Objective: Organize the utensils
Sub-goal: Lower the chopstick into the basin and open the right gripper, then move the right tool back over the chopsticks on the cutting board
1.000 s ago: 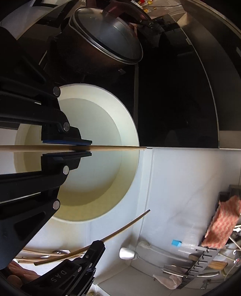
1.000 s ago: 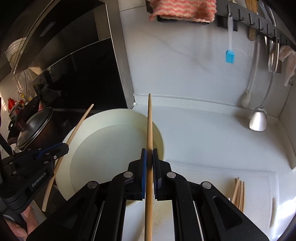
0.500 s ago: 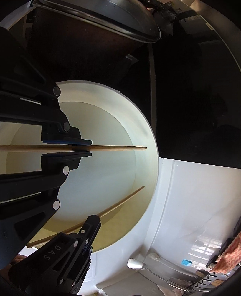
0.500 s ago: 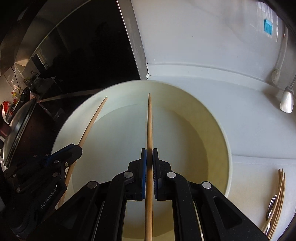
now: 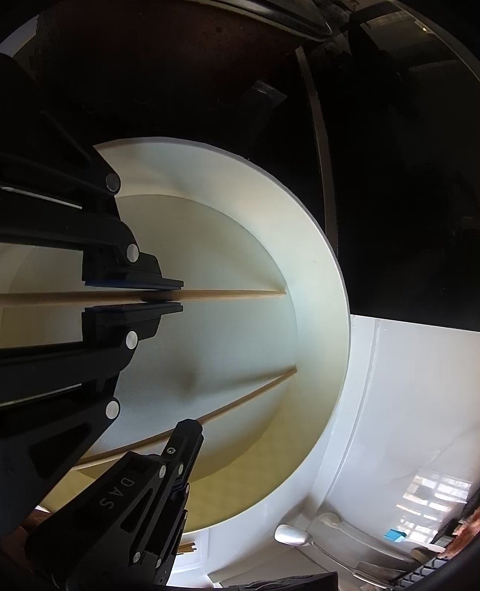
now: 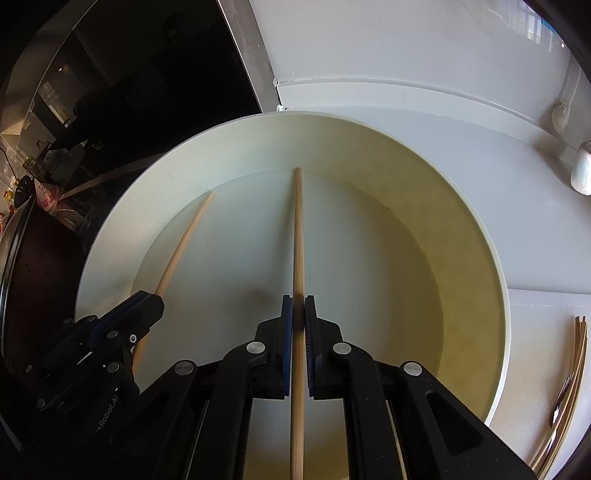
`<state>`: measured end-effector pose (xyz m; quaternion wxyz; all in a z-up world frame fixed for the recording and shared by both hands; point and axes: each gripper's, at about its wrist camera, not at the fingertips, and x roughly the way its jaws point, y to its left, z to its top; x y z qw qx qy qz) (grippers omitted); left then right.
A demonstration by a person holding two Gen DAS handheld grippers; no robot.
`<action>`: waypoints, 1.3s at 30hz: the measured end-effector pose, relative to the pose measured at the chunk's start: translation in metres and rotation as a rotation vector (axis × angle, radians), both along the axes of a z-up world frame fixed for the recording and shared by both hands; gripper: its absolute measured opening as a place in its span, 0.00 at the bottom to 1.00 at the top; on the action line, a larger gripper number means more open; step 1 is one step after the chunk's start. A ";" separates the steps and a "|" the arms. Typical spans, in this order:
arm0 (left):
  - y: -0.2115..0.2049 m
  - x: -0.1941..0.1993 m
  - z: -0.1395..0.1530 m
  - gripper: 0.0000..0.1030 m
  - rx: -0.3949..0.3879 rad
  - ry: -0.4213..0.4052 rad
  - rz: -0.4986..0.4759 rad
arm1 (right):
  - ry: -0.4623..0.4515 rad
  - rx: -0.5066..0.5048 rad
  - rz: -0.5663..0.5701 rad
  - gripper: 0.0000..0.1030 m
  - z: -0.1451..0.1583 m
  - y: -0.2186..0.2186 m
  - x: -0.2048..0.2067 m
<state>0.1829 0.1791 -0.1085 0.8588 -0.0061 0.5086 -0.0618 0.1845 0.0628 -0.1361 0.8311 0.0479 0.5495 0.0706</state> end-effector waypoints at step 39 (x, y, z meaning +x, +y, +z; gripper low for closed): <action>0.002 -0.029 0.036 0.62 0.067 0.001 0.055 | -0.088 0.012 0.059 0.26 0.050 -0.021 -0.031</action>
